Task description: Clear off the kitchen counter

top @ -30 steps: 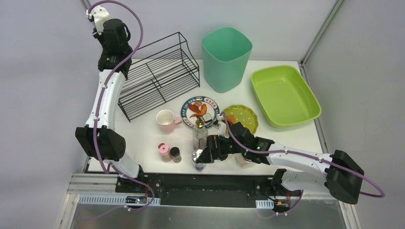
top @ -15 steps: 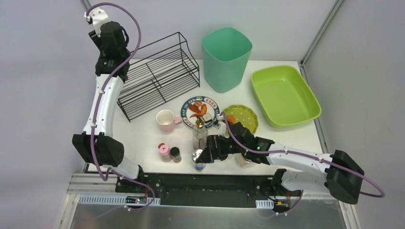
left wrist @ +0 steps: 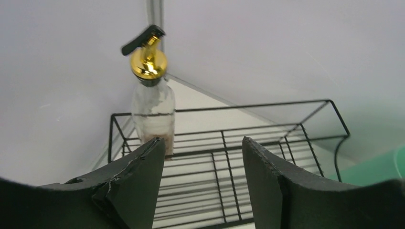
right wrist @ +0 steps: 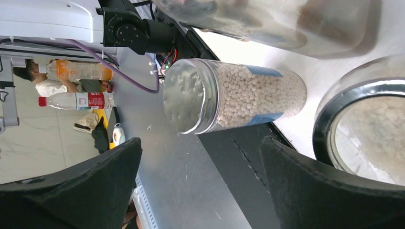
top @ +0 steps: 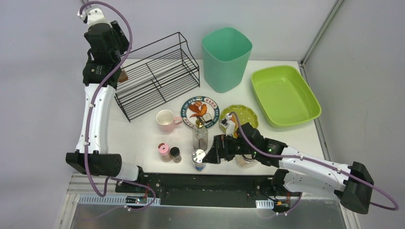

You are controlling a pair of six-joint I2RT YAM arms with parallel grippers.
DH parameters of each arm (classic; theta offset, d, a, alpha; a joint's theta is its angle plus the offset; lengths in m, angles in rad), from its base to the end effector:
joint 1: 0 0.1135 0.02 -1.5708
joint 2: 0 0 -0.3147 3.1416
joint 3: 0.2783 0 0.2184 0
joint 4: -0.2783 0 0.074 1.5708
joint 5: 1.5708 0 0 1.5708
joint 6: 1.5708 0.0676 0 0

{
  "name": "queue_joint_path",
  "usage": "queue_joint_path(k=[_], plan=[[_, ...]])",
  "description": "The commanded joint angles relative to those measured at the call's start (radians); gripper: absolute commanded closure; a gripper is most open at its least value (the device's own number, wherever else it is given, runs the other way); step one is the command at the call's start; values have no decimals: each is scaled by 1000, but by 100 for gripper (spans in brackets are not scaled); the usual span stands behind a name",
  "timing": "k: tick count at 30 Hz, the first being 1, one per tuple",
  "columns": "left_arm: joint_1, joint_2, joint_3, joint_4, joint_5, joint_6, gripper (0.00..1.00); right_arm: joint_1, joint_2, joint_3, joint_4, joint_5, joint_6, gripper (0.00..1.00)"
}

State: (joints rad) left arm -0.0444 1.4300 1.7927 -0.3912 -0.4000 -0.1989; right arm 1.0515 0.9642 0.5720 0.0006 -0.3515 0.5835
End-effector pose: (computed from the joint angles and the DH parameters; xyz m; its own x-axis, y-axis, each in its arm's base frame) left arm 0.2880 0.0136 0.5518 0.0409 -0.1840 -0.9821 -0.3467 0.9192 -0.1866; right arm 0.0714 0.1719 0.2948 -0.6942 -0.1720 -0.6990 -0.7077 0.3408 0.6189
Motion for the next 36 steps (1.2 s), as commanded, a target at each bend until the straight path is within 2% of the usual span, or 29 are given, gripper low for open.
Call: queue_joint_path(k=[1,5,7,10,11,15,18,19,20,24,27,31,36], plan=[[-5,-67,24,-128,238,-52,38,5,-79,76,-137,63,-59,1],[-40,-143,-87,-142,449,-57,41,5,-124,106,-234,99,-77,1],[-102,-182,-145,-145,512,-24,39,5,-145,121,-283,117,-85,1],[-217,-250,-246,-150,539,23,37,5,-175,151,-368,138,-101,1],[-247,-277,-277,-150,546,24,33,4,-192,167,-398,149,-110,1],[-310,-373,-390,-150,630,-12,30,4,-259,214,-519,208,-135,1],[-338,-457,-472,-150,679,-23,20,4,-309,239,-590,242,-139,1],[-340,-485,-496,-152,711,-23,7,3,-324,244,-609,256,-140,1],[-340,-510,-518,-152,737,-24,2,5,-337,248,-624,267,-139,1],[-341,-606,-605,-156,873,-33,1,4,-376,256,-677,295,-124,1],[-341,-627,-656,-157,1021,-39,1,2,-394,254,-689,308,-109,1],[-351,-633,-705,-166,1147,-39,1,3,-401,240,-690,323,-94,1],[-405,-698,-781,-160,1091,-26,0,2,-402,199,-666,339,-74,1]])
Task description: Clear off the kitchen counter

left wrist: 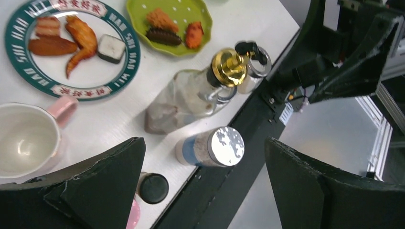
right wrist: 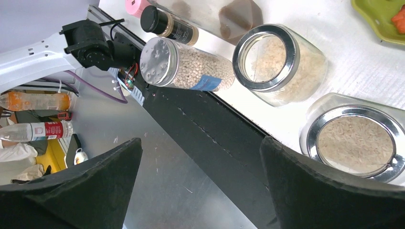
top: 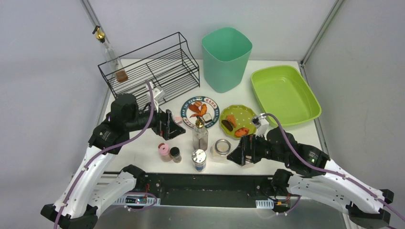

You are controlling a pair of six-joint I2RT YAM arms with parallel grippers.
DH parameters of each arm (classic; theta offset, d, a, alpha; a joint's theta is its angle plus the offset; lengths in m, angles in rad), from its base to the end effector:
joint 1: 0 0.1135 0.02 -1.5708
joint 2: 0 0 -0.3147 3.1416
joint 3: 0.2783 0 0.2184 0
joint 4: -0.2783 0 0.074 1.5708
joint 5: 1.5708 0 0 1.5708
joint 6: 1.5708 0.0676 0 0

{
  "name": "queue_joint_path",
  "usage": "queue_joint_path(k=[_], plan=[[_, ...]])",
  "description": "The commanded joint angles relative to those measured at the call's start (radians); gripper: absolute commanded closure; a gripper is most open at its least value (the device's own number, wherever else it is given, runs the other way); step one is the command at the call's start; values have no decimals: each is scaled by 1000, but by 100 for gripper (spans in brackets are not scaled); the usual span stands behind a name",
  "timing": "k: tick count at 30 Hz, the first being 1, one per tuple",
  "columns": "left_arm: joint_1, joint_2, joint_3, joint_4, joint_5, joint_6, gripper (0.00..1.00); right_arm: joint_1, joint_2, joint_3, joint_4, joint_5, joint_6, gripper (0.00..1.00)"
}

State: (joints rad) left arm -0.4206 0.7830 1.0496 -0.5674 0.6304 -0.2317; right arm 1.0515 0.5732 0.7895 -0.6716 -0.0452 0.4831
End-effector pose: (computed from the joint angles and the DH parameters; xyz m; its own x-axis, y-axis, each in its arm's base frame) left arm 0.0810 -0.0799 0.4106 -0.4570 0.0012 -0.8895 0.7591 0.5217 -0.3893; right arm 0.0345 0.0666 0.3256 -0.6055 -0.1241 -0.7861 -0.6845 0.5852 0.4348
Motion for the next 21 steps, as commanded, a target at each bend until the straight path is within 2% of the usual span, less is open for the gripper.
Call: queue_joint_path(k=[1,7,17,21], plan=[[-40,-57,-50,18,57,8,0,3,-8,-24,12,35,27,1],[-179,-49,-111,67,-83,17,0,3,10,-38,52,37,26,1],[-397,23,-193,266,-497,57,6,4,26,-97,133,-2,51,1],[-428,72,-230,409,-516,78,7,3,31,-117,165,-28,58,1]])
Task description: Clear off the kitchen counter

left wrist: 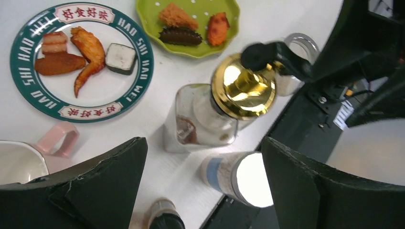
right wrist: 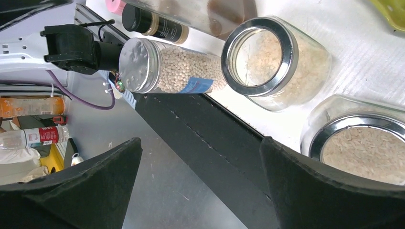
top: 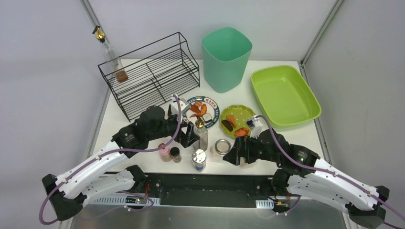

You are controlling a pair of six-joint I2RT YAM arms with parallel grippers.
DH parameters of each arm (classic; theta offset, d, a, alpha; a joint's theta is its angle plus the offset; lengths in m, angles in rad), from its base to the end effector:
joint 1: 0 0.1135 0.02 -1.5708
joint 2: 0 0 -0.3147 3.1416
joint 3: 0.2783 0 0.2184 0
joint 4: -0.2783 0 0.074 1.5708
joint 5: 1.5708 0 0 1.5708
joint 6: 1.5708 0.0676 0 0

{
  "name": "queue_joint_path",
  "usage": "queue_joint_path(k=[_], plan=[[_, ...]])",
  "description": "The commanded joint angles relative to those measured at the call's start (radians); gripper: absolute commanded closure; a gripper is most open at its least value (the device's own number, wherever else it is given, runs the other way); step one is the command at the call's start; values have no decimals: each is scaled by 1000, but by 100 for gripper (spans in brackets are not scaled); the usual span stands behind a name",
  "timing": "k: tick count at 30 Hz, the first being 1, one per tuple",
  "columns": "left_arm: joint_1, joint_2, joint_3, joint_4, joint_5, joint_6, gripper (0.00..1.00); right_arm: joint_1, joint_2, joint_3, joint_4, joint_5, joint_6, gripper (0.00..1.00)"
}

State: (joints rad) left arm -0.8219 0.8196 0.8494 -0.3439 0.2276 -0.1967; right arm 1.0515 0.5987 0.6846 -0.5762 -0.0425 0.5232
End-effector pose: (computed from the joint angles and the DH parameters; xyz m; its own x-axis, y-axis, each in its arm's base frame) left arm 0.0885 -0.1176 0.3665 -0.3743 0.1230 -0.9191 0.8020 0.5405 -0.2542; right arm 0.0417 0.0787 0.3020 -0.6451 -0.1226 -0.7542 -0.6507 0.6056 0.4581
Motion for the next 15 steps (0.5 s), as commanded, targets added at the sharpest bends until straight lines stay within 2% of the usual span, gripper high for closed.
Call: queue_joint_path(k=[1,6,15], plan=[[-36,51,-35,199,-128,51,7,3,8,-14,72,-36,20,1],[-57,76,-67,282,-172,70,10,2,-15,-37,75,-43,19,1],[-77,68,-81,385,-165,46,18,3,-12,-74,110,-66,26,1]])
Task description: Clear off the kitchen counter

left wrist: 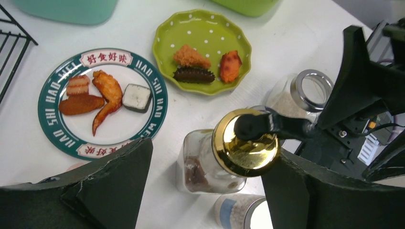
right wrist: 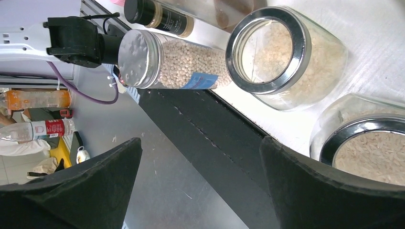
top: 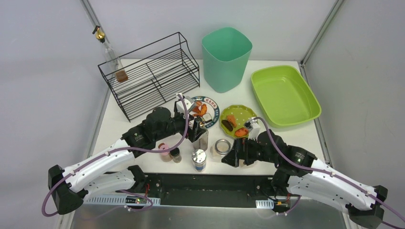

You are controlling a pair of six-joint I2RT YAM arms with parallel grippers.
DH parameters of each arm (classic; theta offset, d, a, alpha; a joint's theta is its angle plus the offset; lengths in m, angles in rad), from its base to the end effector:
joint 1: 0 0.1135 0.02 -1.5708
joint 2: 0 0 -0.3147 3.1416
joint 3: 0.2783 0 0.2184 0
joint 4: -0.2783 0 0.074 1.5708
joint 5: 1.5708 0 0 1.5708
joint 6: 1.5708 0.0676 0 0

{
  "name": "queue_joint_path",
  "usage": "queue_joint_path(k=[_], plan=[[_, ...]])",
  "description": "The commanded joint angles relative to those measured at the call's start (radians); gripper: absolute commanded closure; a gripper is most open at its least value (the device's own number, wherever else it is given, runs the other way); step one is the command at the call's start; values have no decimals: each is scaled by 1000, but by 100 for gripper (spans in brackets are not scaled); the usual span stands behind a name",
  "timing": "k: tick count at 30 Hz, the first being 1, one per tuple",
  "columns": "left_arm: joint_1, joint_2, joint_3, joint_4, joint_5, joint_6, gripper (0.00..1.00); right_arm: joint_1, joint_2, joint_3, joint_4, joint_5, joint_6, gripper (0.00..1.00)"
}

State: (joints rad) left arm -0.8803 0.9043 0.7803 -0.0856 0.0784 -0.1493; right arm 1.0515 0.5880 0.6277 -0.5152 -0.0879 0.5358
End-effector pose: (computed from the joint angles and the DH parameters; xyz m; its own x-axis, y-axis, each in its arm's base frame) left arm 0.1103 -0.1418 0.3650 -0.2526 0.0730 -0.9648 0.7886 0.5934 -0.1616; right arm 0.0401 0.0822 0.2916 -0.6566 -0.1239 -0.7440 -0.6609 0.5697 0.4885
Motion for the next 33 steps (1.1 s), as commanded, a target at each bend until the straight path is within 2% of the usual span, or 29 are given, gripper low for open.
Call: queue_joint_path(k=[1,7,14,20,26,28,29,33], plan=[[-20,-16,-20,144,-15,-1,19,3,1,-20,53,-23,15,1],[-25,-6,-33,177,1,-13,28,4,2,-20,51,-24,19,1],[-28,0,-48,197,8,-19,49,4,4,-19,42,-26,23,1],[-28,14,-44,200,10,-14,72,3,0,-13,35,-21,27,1],[-28,23,-18,189,4,10,82,4,-11,-23,40,-16,33,1],[-27,24,5,172,0,26,90,4,-12,-27,41,-17,36,1],[-28,23,18,167,-5,34,100,3,-13,-29,41,-16,36,1],[-28,34,87,131,5,75,100,4,-13,-32,43,-16,34,1]])
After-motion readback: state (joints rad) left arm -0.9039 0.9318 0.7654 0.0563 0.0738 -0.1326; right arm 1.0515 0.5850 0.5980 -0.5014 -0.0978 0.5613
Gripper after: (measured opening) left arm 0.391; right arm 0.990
